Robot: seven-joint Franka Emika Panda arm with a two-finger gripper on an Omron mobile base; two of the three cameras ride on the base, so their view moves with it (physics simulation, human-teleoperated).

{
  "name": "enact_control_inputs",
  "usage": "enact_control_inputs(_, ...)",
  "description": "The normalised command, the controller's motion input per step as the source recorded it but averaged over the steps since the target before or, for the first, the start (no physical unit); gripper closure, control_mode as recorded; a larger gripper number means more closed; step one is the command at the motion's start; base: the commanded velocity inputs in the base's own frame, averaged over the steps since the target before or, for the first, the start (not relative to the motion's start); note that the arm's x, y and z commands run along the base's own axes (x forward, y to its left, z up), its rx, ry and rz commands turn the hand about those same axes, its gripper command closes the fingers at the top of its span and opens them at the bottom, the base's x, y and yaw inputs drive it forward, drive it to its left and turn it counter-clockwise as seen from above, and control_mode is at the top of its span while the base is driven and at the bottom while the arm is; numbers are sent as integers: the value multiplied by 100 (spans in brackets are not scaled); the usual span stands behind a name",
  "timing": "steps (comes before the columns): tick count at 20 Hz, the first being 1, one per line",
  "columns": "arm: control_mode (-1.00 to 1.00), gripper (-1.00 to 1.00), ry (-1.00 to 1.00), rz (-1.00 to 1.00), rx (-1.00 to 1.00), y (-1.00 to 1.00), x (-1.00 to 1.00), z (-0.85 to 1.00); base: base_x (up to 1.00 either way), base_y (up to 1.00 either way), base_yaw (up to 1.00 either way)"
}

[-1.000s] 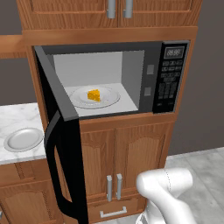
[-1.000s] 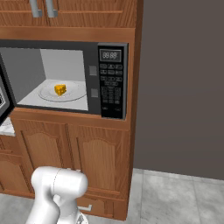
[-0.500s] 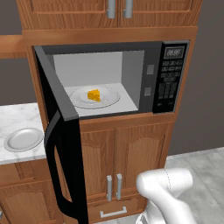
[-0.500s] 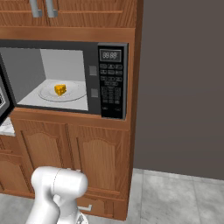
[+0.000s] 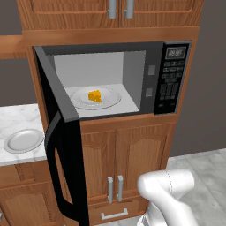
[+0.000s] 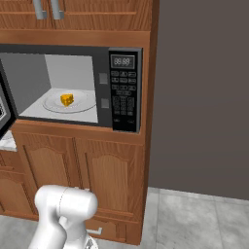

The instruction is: Pick the cheese from the counter and place it in the microwave. Then turn on the microwave.

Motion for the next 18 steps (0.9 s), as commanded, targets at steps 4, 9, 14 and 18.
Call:
enact_control_inputs(4, -100, 100, 0, 0, 0, 14, 18, -21, 0, 0, 0)
enact_control_inputs(9, -100, 100, 3, 0, 0, 15, 27, -27, 0, 0, 0)
enact_control_inputs(14, -100, 100, 6, 0, 0, 16, 27, -32, 0, 0, 0)
enact_control_inputs(18, -100, 100, 1, 0, 0, 19, 23, -27, 0, 0, 0)
